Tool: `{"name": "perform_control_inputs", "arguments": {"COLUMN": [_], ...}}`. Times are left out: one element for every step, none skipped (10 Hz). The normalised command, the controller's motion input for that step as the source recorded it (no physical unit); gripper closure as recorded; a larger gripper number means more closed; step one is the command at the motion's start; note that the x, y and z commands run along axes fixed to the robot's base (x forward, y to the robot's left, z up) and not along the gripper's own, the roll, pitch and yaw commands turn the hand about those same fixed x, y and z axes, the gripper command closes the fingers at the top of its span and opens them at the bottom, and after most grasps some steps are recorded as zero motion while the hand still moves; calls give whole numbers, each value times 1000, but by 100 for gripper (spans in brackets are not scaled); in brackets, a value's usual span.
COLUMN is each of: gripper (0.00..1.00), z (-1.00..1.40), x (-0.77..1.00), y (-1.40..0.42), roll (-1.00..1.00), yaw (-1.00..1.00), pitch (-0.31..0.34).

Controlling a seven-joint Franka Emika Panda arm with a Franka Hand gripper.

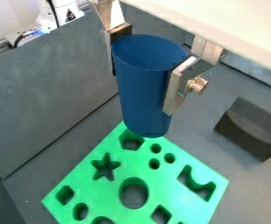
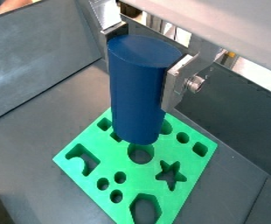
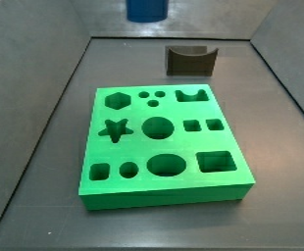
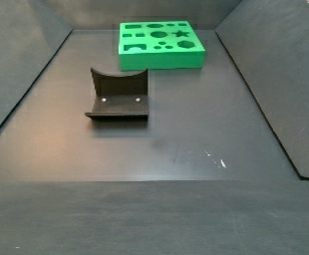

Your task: Insert the oval object.

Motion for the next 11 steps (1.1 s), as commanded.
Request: {"name": "perform_control_inputs", "arguments": {"gripper": [100,100,100,100,100,100,100,100,100,100,100], "z": [-1000,-1000,-1000,-1000,-1000,-1000,-1000,-751,-460,-349,-431], "x": [0,0,0,0,91,177,226,414,397,360,517], "y": [-977,-971,-949,-923,-863,-849,-831,-363,-191,-211,-189], "roll": [139,136,136,136,116,89,47,83,0,0,0], "yaw": [-249,-243,-260,-269,-217,-151,-97,-311,-263,-237,-154], "pitch": [-216,-216,-214,-206,-183,-147,0,167,346,403,360]}}
